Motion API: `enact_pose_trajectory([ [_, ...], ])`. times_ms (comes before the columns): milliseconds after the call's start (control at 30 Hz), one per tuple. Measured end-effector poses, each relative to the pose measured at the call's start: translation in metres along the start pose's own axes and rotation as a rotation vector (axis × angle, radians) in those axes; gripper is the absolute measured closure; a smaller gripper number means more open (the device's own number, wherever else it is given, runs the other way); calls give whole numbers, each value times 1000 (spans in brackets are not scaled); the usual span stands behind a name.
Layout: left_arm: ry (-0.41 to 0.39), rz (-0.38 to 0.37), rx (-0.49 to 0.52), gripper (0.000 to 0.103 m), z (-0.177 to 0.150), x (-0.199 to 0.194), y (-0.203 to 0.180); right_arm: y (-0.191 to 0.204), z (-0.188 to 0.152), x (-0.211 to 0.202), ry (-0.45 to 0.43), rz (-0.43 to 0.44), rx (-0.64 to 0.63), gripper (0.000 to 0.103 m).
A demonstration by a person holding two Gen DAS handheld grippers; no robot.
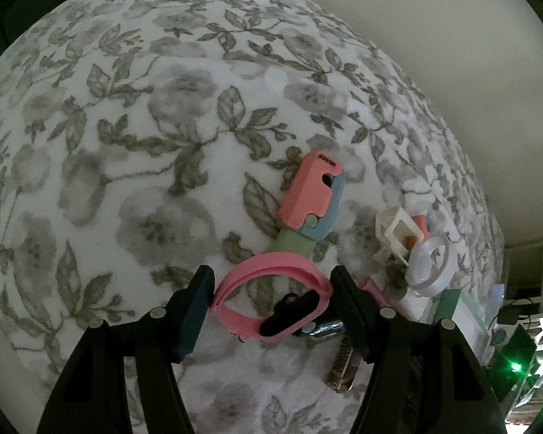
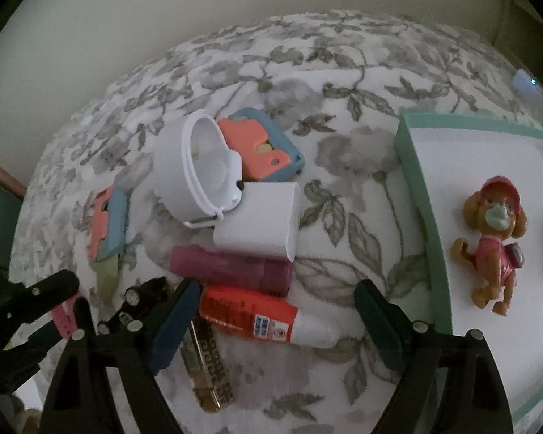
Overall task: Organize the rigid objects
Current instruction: 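Grasp the pink watch band with the left tool while the right tool grasps the red glue bottle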
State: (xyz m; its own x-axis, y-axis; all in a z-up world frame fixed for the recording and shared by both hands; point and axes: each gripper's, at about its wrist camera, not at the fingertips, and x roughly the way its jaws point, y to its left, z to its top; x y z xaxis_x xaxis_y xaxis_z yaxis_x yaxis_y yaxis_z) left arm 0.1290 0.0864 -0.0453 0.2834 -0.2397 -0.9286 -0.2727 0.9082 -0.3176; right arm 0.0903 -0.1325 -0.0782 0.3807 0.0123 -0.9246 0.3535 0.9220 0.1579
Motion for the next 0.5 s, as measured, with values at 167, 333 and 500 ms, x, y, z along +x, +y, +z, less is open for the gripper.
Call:
enact_pose_trajectory([
  [167,-3,-4,-2,35,1,-1,-1,11,-2,5,-15,-63,-65,14],
  [333,4,-13,-10,35,1,-1,0,11,-5,4,8,-84,-92,21],
  [500,8,-32,-13,35,0,-2,1,-3,-8,-2,51,-52,-51,22],
])
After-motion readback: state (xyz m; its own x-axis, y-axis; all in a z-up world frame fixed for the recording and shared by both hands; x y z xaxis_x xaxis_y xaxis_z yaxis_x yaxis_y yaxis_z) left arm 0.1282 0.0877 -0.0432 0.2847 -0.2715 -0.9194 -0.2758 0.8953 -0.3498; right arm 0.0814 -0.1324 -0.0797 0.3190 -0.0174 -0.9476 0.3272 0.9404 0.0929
